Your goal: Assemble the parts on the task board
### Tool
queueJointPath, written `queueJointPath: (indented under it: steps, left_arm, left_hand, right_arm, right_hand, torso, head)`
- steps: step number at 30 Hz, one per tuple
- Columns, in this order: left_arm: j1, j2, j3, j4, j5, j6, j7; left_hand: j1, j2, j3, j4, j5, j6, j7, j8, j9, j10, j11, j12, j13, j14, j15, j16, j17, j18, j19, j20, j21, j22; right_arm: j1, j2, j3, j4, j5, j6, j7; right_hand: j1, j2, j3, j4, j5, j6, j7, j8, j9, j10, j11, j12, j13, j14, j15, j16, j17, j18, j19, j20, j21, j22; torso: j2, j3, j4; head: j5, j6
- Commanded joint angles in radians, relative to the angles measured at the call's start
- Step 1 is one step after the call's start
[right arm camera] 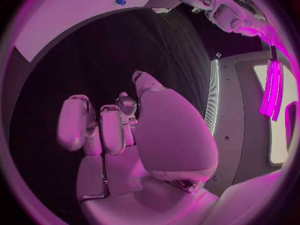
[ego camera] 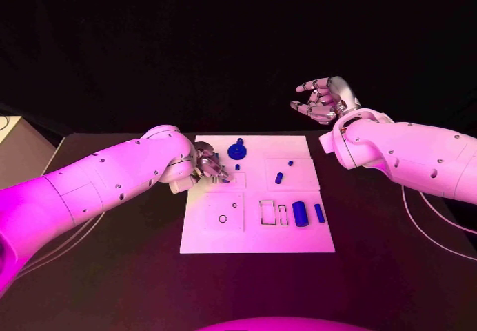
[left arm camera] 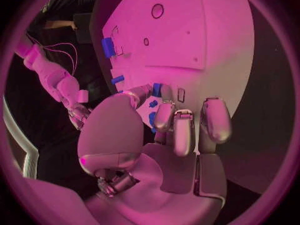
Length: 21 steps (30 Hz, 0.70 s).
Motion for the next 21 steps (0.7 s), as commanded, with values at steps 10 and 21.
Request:
queueJointPath:
  steps: [10,21]
  left_arm:
    - [-0.001,-0.022,0.003,0.025,0.016,0.05,0.0]
    - [-0.001,-0.043,0.012,0.056,0.064,0.062,0.002]
  left_hand:
    - [-0.015,-0.029,-0.086,0.051,-0.003,0.004,0.007,-0.007,0.001,-0.013,0.003,-0.007,-0.009,0.085,0.009,-0.004,0.206,0.009,-0.005,0.006,-0.008,-0.001]
    - [-0.015,-0.023,-0.158,0.07,-0.037,0.005,0.006,-0.007,0.005,-0.014,0.003,-0.006,-0.011,0.084,0.009,-0.004,0.206,0.009,-0.005,0.007,-0.01,-0.002]
  right_arm:
    - [-0.001,-0.001,0.001,-0.001,-0.004,0.009,0.002]
    - [-0.002,-0.001,0.001,-0.002,-0.004,0.01,0.002]
  right_hand:
    - [-0.008,-0.002,0.006,0.001,0.005,-0.002,0.002,0.006,-0.001,-0.005,-0.002,0.0,-0.001,-0.003,-0.002,-0.006,-0.001,0.008,-0.004,-0.001,-0.005,-0.001]
    - [-0.008,-0.002,0.006,0.001,0.005,-0.002,0.002,0.006,-0.001,-0.005,-0.002,0.0,-0.001,-0.003,-0.002,-0.006,-0.001,0.008,-0.004,-0.001,-0.005,-0.001]
  torso:
    - [0.0,-0.0002,0.0007]
    - [0.0,-0.0004,-0.0005]
  head:
    - [-0.002,0.0]
    - [-0.002,0.003]
